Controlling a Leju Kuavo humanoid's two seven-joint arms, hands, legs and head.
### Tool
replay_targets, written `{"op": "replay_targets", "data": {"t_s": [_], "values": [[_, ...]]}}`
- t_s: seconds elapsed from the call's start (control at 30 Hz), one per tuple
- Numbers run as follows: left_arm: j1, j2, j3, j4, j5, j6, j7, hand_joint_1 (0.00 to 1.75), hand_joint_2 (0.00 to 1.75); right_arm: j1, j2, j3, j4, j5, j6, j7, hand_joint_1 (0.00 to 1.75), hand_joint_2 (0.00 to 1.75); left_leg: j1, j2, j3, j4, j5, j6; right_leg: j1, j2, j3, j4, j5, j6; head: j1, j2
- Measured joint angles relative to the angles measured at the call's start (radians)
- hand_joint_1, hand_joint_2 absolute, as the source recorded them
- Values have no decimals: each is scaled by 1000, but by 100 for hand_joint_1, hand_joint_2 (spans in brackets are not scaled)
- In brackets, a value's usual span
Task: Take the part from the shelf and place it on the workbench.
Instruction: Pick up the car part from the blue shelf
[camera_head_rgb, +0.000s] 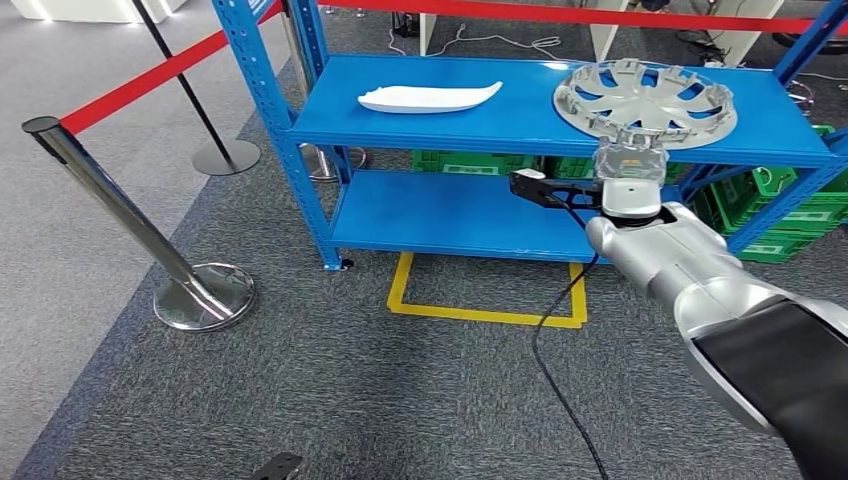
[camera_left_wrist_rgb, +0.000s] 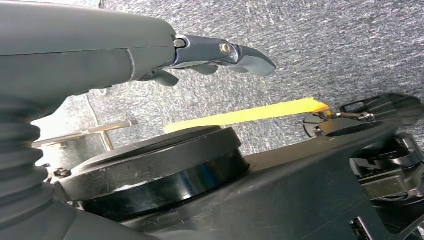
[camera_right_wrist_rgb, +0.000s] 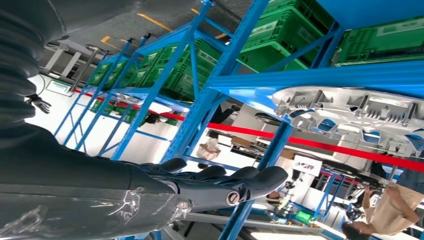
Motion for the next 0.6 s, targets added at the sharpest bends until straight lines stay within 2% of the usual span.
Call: {"op": "replay_targets", "data": {"t_s": [0.6], "values": [[0, 0, 8, 0, 8, -12, 19, 0, 0, 14, 28, -25, 0, 35, 12, -23, 0, 175, 0, 0, 0, 0, 0, 0, 0, 0, 0, 0, 0, 0, 0, 0]]}}
